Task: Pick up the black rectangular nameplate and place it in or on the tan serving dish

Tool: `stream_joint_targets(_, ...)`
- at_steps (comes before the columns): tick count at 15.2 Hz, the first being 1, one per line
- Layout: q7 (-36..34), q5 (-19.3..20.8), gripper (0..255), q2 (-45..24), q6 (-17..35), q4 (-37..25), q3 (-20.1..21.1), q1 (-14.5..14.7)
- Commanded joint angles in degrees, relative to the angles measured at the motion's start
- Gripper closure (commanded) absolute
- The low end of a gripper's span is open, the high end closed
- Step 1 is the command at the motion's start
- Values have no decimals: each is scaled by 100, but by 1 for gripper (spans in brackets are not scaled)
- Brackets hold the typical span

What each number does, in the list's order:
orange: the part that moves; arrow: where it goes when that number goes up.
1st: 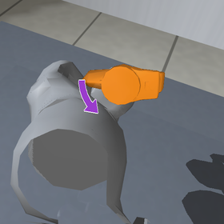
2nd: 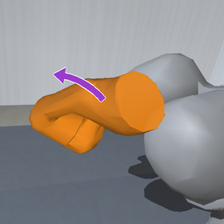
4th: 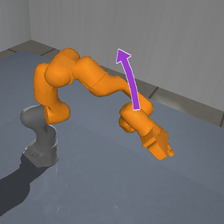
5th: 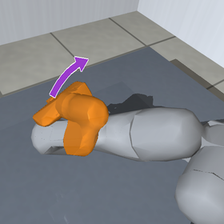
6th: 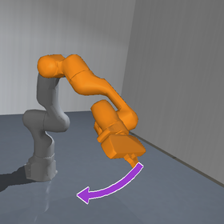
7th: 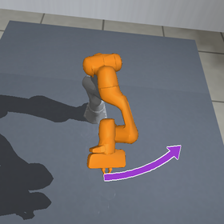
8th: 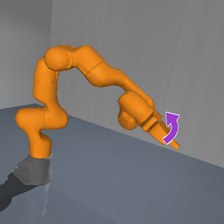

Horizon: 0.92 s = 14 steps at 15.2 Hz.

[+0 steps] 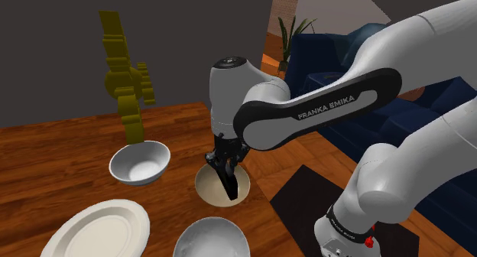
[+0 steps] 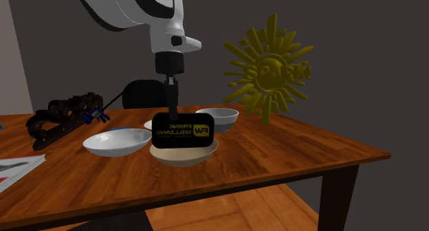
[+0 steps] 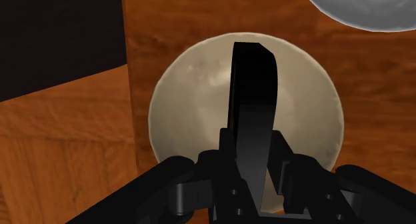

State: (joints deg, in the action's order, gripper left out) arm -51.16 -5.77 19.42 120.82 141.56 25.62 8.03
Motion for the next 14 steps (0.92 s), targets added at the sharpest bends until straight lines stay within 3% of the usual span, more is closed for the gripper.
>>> stream_joint_targets(1, -4, 4, 255, -15, 34, 14, 5, -2)
stream_joint_targets(7, -4, 4, 255, -15, 34, 14, 5, -2)
stream_joint_targets(8, -4, 4, 0, -15, 33, 14, 5, -2)
stream_joint_targets(13, -4, 4, 0, -15, 33, 13, 5, -2)
stream_joint_targets(14, 16, -13, 0, 71, -179, -117, -22, 7)
